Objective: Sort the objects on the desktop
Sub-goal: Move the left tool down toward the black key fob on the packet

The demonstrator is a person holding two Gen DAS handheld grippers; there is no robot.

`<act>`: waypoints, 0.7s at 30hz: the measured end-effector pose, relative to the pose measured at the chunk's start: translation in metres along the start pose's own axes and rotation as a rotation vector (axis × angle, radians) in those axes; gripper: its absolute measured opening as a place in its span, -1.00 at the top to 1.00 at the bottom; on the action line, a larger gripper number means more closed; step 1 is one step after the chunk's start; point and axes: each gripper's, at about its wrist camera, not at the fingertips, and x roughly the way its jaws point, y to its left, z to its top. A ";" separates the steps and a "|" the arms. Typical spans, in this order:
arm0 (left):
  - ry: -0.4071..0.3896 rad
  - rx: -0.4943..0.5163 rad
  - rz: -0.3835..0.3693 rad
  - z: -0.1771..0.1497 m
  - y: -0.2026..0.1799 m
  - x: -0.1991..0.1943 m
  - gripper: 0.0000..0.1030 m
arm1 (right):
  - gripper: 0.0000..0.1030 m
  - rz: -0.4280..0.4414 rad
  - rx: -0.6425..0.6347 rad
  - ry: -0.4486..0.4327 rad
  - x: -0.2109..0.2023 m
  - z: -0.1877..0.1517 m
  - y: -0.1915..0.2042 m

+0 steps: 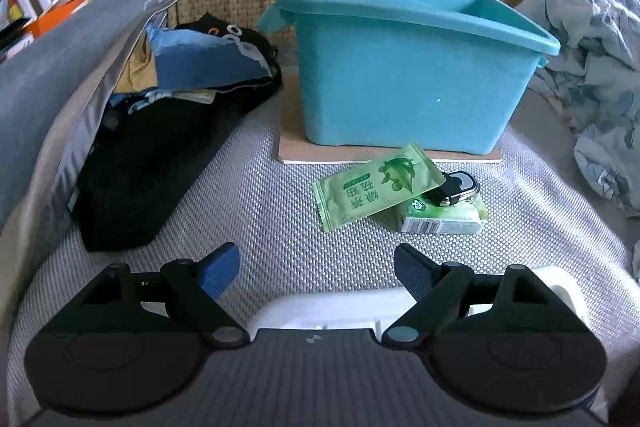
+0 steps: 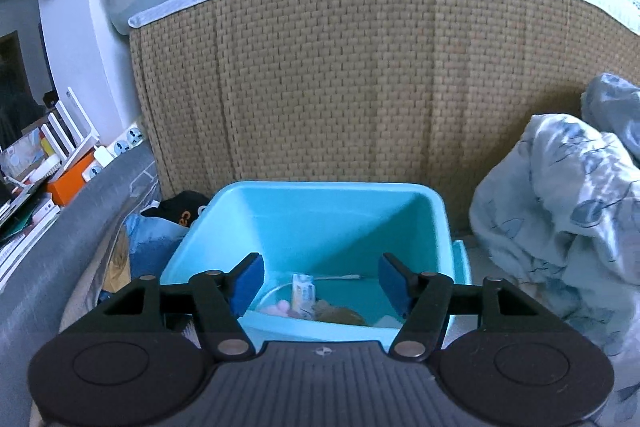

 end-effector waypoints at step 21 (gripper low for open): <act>0.033 0.157 0.006 0.007 -0.035 0.039 -0.44 | -0.37 -0.008 0.132 -0.009 -0.037 -0.013 -0.040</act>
